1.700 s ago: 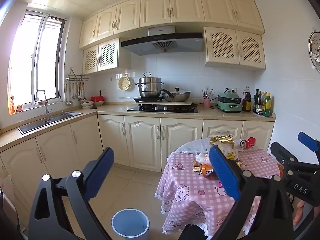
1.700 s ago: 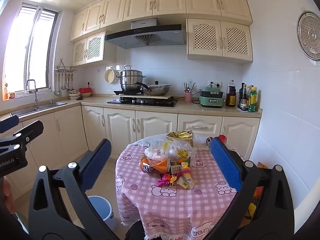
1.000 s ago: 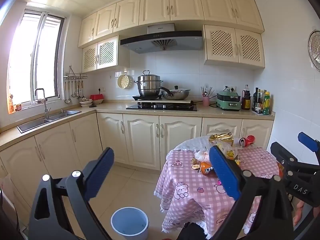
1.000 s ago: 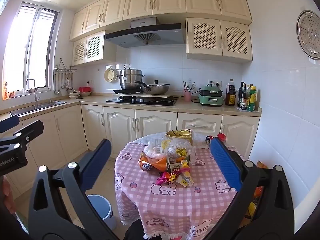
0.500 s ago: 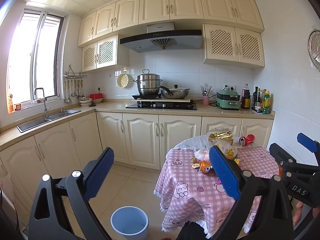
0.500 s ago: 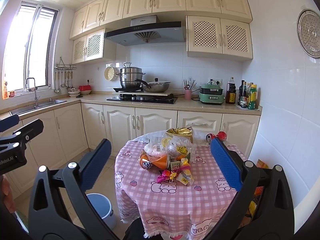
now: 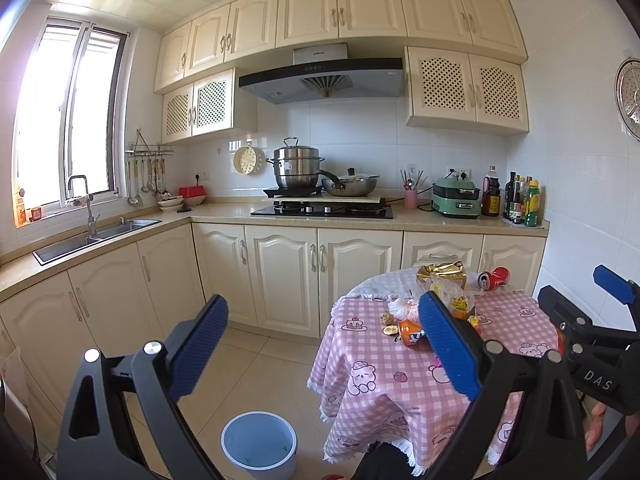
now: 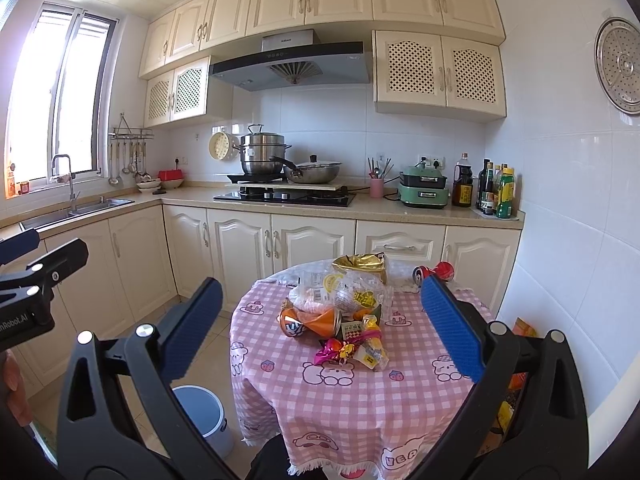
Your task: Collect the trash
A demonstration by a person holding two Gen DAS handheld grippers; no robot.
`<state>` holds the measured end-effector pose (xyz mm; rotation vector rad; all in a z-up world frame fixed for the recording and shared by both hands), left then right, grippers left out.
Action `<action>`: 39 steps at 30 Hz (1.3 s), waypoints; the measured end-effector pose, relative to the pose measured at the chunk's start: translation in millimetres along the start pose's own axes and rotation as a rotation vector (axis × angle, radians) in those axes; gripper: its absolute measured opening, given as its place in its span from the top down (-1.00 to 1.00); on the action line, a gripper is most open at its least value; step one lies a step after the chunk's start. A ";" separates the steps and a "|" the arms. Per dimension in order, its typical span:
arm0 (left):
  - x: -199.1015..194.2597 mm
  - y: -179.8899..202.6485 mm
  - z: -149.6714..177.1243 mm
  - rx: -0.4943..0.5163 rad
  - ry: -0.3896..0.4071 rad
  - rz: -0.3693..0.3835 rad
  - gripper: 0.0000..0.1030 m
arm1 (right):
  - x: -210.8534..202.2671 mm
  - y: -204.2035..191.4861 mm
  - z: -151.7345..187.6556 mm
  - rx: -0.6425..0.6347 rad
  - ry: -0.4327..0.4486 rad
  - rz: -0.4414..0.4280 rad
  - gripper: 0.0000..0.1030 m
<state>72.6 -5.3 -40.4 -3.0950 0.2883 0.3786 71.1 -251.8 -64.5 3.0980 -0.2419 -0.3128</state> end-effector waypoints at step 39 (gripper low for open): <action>11.7 2.9 8.6 0.008 -0.031 -0.001 -0.83 | 11.6 -6.3 10.7 0.002 -0.039 -0.015 -0.89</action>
Point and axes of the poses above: each gripper's, at about its wrist camera, not at the fingertips, and x roughly the way its jaws point, y to its right, z to its underside, the point moved 7 cm from there along x, roughly the way its jaws point, and after that the axes turned 10 degrees about z, right-handed, at the moved point
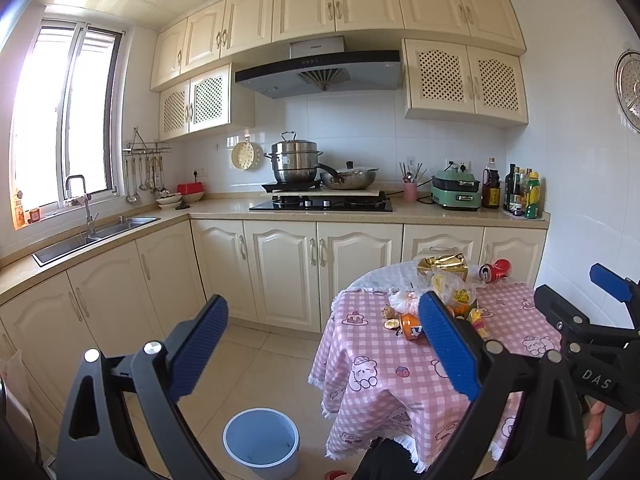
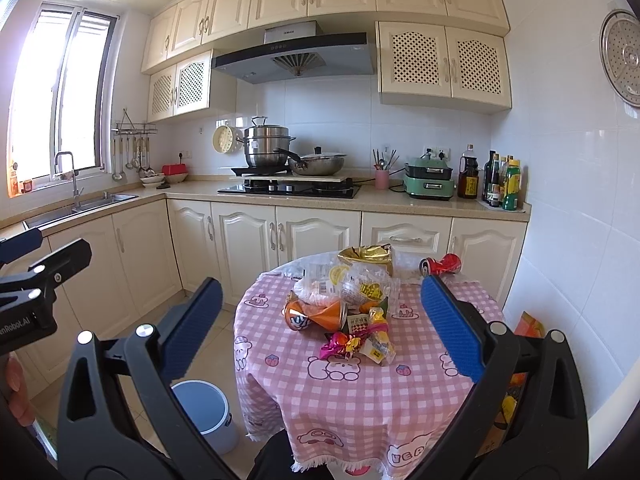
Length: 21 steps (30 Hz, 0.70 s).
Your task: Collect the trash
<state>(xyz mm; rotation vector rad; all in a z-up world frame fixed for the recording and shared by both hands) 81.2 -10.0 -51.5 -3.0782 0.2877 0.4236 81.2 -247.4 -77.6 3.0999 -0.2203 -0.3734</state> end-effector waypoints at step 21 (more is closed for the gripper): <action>148.7 27.4 68.1 0.005 -0.345 0.193 -0.82 | 120.5 45.3 79.3 0.075 -0.277 0.076 -0.89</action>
Point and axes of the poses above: each gripper's, at about its wrist camera, not at the fingertips, and x roughly the way its jaws point, y to its right, z to its underside, the point moved 7 cm from there along x, roughly the way its jaws point, and after that the axes turned 10 degrees about z, right-handed, at the moved point
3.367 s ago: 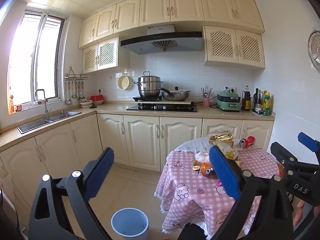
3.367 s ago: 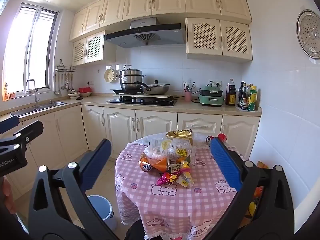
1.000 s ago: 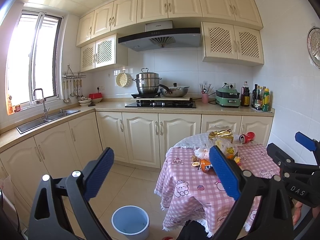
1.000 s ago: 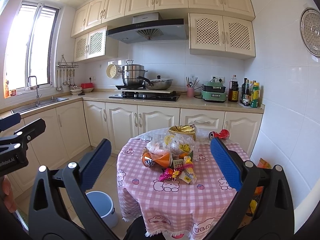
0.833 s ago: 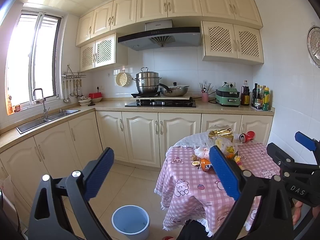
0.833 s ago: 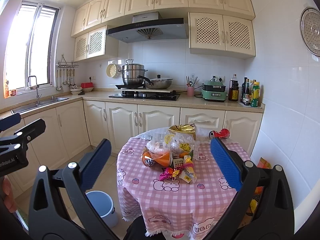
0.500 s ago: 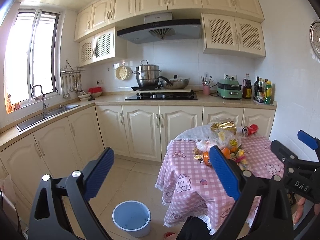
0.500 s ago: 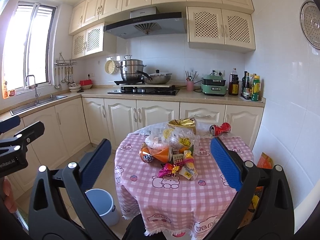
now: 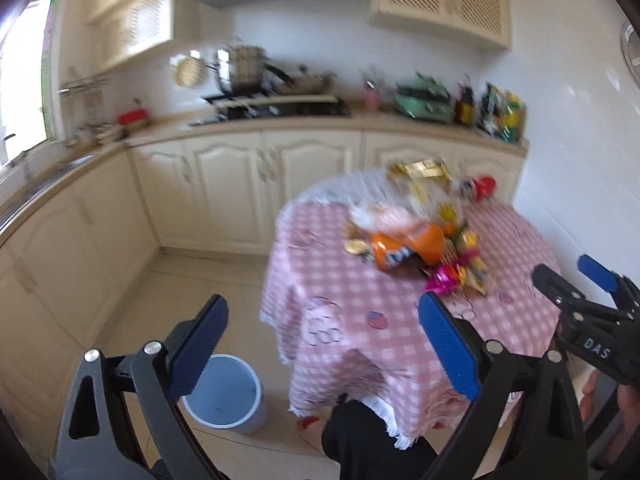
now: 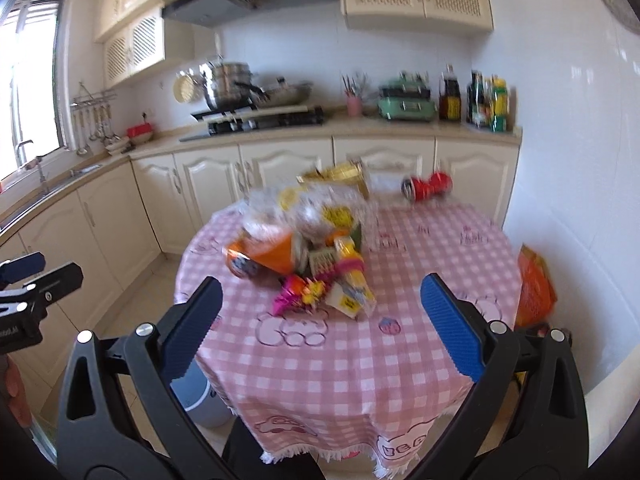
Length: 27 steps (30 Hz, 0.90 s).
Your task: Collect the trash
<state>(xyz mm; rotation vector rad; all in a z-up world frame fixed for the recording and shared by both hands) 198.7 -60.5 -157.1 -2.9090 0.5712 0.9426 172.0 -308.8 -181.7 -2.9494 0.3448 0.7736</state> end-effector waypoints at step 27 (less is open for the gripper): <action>195.3 91.7 -22.4 0.642 -0.185 0.002 0.41 | 120.7 36.7 18.0 0.083 -0.190 0.035 -0.89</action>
Point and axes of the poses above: each gripper's, at about its wrist camera, not at the fingertips, and x roughly the way its jaws point, y to its right, z to its underside, the point moved 7 cm from there along x, roughly the way its jaws point, and after that the axes turned 10 degrees about z, right-handed, at the moved point
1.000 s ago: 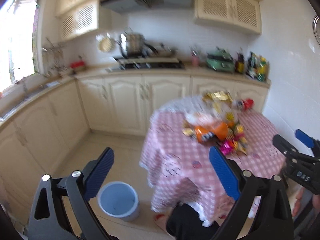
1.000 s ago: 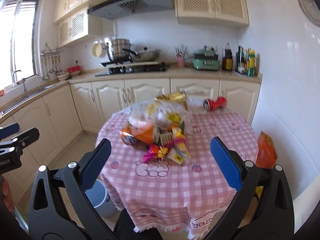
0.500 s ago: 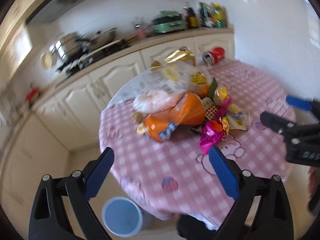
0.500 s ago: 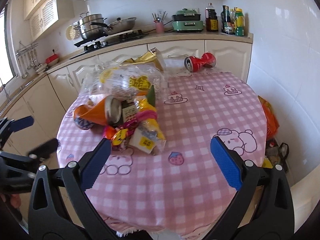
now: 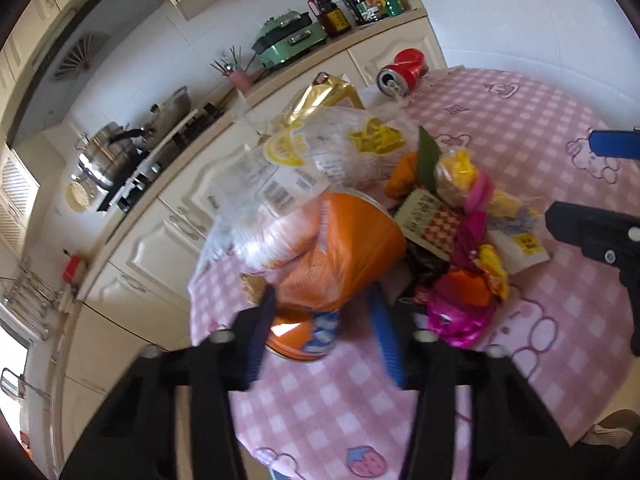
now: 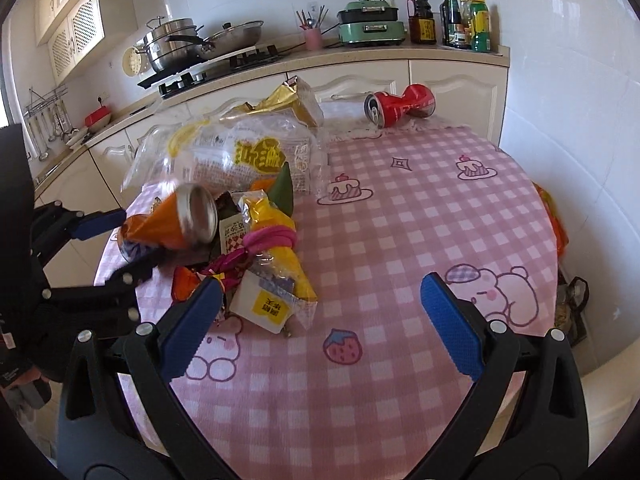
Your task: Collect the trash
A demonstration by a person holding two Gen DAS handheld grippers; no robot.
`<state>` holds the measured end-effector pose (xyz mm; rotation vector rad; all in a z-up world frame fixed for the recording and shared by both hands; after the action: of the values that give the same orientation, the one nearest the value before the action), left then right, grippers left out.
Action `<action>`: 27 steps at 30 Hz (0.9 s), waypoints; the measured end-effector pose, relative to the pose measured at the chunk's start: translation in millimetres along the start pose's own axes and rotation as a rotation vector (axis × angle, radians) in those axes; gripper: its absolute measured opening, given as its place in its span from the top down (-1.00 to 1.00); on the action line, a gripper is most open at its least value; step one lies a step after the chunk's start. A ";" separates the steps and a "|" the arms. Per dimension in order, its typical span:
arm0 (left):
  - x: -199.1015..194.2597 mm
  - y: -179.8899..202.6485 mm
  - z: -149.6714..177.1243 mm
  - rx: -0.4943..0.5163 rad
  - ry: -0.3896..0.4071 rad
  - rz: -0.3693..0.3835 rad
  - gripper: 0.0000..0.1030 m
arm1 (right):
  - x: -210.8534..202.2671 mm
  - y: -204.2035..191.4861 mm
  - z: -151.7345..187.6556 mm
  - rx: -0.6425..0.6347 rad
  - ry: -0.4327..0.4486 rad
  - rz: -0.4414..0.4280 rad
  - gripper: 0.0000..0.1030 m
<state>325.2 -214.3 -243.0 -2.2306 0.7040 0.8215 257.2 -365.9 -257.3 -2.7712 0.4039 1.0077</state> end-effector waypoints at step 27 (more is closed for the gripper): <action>-48.0 -62.7 36.4 -0.620 0.215 0.271 0.78 | 27.5 -15.0 -20.3 0.020 -0.055 -0.092 0.28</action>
<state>321.9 -135.5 -206.4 -2.8507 0.9687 1.0484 294.3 -362.1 -258.8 -2.7102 0.2745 1.0493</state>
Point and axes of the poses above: each gripper's, at about its wrist camera, not at the fingertips, and x roughly the way its jaws point, y to its right, z to its underside, the point moved 7 cm from there along x, roughly the way its jaws point, and after that the axes turned 10 degrees about z, right-handed, at the moved point
